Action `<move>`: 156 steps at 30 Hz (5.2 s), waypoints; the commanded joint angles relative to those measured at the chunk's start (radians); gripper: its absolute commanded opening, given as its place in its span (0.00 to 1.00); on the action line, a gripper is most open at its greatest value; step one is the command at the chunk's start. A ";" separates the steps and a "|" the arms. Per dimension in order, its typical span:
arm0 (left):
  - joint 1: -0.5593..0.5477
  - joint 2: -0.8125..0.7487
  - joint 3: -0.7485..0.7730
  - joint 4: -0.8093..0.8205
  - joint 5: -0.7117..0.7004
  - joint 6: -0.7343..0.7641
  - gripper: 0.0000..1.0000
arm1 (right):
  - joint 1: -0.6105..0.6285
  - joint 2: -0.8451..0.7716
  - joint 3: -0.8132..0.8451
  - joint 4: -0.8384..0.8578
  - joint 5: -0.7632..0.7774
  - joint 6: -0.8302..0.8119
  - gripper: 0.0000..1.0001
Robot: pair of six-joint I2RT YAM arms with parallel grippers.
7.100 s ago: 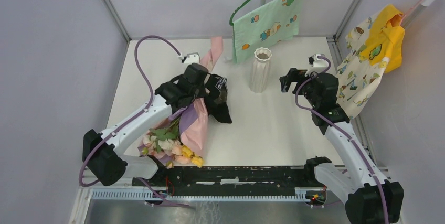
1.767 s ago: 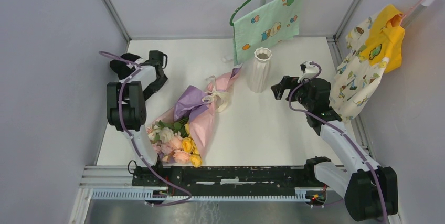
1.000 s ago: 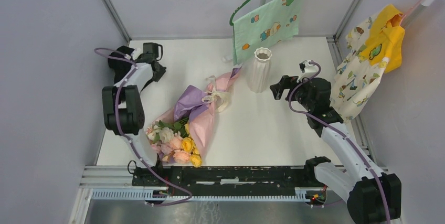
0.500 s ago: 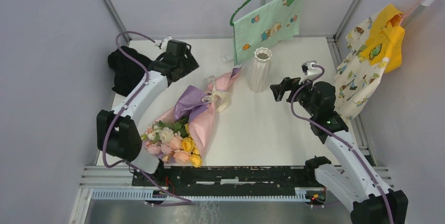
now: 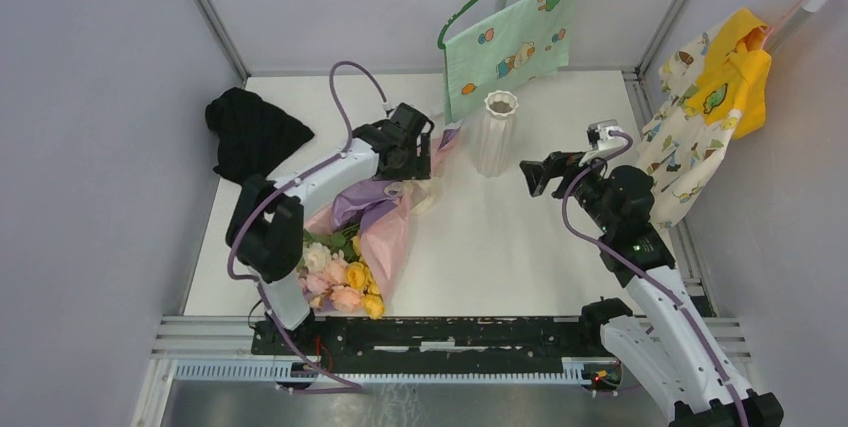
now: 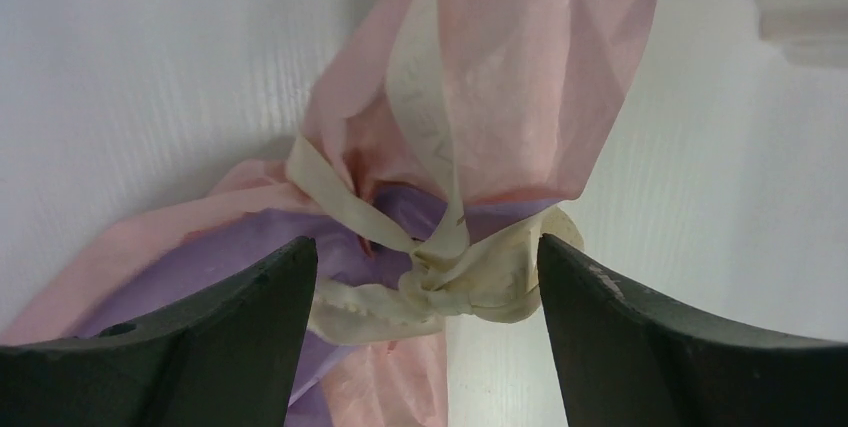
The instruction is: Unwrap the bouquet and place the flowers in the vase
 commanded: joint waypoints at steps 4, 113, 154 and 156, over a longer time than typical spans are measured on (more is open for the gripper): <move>-0.066 0.153 -0.032 0.032 -0.068 0.055 0.83 | 0.006 -0.028 0.018 0.026 -0.010 -0.003 0.98; -0.620 -0.747 0.152 -0.609 -1.106 -0.603 0.83 | 1.154 0.951 0.456 -0.408 0.417 -0.458 0.98; -0.620 -0.733 0.076 -0.349 -1.136 -0.380 0.83 | 0.704 1.408 0.997 -0.296 0.231 -0.031 0.00; -0.621 -0.742 0.062 -0.318 -1.135 -0.354 0.83 | 0.683 1.462 1.110 -0.343 0.266 -0.003 0.00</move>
